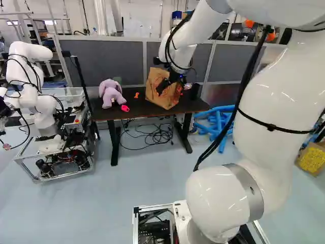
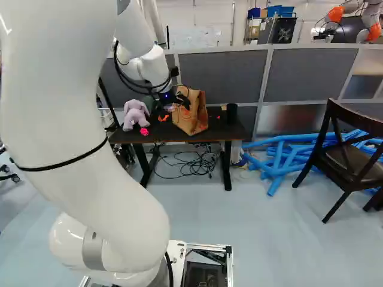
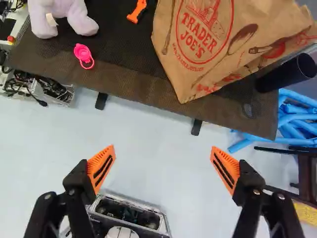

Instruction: Pick up the bag on the ground and place it on the table

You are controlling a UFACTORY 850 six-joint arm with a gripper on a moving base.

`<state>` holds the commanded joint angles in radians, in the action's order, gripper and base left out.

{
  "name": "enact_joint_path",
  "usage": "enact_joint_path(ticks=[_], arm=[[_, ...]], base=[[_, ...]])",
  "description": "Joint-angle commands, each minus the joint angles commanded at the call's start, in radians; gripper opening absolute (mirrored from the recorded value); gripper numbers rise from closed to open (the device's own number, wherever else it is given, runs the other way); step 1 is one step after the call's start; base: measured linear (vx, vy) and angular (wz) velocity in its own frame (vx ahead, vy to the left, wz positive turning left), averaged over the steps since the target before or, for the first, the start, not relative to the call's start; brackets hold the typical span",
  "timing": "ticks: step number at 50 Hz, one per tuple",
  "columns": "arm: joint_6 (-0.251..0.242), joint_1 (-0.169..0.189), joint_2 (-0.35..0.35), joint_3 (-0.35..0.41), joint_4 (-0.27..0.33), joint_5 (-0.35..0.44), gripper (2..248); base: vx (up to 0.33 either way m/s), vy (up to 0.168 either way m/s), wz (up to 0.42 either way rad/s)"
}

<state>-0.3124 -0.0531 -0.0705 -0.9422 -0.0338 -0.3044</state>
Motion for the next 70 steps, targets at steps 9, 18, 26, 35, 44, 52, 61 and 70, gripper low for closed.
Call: enact_joint_path(ticks=[9, 18, 26, 35, 44, 52, 61, 70], arm=[[0.033, 0.006, 0.037, 0.091, 0.004, 0.126, 247], [0.067, 0.011, 0.076, 0.185, 0.007, 0.254, 247], [0.097, 0.016, 0.108, 0.265, 0.01, 0.365, 247], [0.128, 0.022, 0.143, 0.35, 0.014, 0.481, 247], [0.157, 0.027, 0.176, 0.43, 0.017, 0.591, 247], [0.18, 0.031, 0.201, 0.492, 0.019, 0.677, 247], [0.204, 0.035, 0.228, 0.558, 0.022, 0.768, 247], [0.226, 0.038, 0.253, 0.618, 0.024, 0.851, 247]], base=[[0.0, 0.0, 0.0], [0.0, 0.0, 0.0], [0.0, 0.0, 0.0], [0.0, 0.0, 0.0], [0.0, 0.0, 0.0], [0.0, 0.0, 0.0], [0.0, 0.0, 0.0], [0.0, 0.0, 0.0]])
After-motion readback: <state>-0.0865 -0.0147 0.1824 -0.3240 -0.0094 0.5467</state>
